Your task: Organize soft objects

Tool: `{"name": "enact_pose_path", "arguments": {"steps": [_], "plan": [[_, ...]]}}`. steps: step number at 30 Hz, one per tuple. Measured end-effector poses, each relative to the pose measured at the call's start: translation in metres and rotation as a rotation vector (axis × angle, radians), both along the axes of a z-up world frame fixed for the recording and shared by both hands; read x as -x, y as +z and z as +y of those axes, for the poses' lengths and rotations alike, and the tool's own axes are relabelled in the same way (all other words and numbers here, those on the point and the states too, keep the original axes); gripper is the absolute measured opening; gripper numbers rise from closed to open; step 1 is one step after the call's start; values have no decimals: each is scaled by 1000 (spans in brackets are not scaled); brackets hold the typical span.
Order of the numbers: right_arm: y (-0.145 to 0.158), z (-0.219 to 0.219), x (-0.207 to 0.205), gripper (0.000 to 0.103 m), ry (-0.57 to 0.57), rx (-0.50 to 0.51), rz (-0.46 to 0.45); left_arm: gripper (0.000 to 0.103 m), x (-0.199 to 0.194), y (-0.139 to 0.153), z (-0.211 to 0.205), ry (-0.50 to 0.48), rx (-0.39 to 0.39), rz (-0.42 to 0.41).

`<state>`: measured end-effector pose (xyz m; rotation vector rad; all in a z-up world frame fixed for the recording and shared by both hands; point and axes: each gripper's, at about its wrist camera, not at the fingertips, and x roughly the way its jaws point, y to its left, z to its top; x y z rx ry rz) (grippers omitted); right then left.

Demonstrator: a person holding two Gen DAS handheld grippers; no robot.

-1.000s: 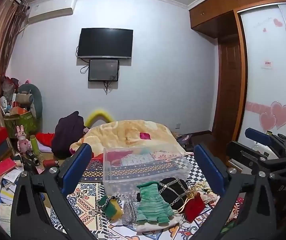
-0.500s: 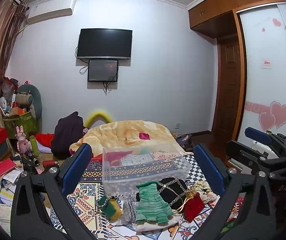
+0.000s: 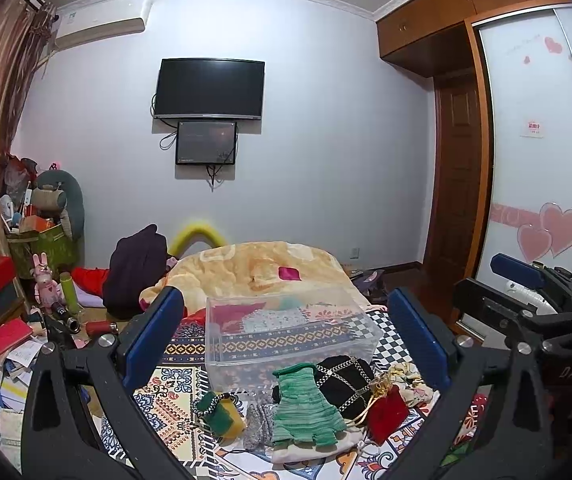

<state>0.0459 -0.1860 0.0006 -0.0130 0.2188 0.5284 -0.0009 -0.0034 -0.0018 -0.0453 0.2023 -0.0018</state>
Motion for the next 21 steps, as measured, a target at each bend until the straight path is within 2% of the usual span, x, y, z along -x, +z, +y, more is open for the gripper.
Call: {"name": "enact_pose_path", "arguments": {"steps": [21], "plan": [[1,-1,2,103,1,-12,-3,103,1,1,0,-2,7,-6]]}}
